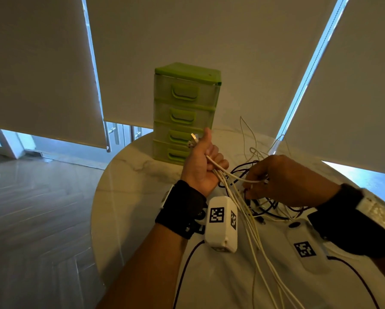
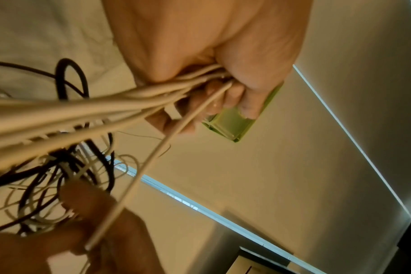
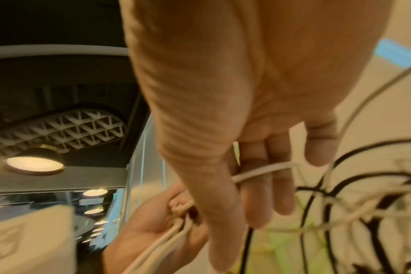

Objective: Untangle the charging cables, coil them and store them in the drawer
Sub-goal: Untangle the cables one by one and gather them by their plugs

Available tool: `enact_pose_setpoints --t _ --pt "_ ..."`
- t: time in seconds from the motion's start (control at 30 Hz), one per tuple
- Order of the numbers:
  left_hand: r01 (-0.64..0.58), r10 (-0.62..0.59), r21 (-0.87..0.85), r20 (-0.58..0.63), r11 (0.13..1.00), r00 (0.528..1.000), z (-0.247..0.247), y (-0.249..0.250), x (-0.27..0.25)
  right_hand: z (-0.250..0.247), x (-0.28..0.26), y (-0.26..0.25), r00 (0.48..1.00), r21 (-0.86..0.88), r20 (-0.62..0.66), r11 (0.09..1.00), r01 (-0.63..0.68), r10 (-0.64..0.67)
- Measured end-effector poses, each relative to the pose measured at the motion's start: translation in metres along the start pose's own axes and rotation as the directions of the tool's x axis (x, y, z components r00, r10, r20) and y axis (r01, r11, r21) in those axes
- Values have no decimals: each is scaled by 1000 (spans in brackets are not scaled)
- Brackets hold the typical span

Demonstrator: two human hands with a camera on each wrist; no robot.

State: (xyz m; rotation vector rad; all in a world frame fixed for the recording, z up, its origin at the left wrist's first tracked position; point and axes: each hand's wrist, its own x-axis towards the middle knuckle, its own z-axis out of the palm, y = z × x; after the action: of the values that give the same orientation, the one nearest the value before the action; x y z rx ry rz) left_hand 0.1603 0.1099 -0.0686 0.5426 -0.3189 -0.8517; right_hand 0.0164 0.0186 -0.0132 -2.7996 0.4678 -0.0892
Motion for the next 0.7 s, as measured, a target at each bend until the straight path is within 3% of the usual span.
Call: enact_pose_setpoints --t 0.1,0.2,0.27,0.37,0.43,0.5,0.6,0.7 --pt "29 -30 -80 -10 996 999 -2 6 0 -18 -3 18 1000 -64 28 998 8 -6" --pt "44 -37 -117 65 992 997 -5 14 0 -37 3 46 980 -75 -199 997 -1 -14" --pt "51 -44 -73 93 996 995 -4 18 1 -46 10 65 911 -106 -412 994 -27 -19" --pt "51 -69 219 75 974 995 9 6 0 -59 19 81 787 38 -612 997 -64 74" --pt "56 -95 429 68 902 993 30 -11 -1 -65 22 76 795 261 -592 965 28 137" --pt "51 -106 558 67 828 992 56 -21 3 -72 17 56 792 380 -606 902 204 76" --pt "-5 -133 715 136 699 982 91 -22 13 -89 -1 18 745 405 -665 819 407 -41" --pt "-119 -95 825 204 552 974 105 -14 21 -99 -11 12 685 340 -728 843 417 -45"
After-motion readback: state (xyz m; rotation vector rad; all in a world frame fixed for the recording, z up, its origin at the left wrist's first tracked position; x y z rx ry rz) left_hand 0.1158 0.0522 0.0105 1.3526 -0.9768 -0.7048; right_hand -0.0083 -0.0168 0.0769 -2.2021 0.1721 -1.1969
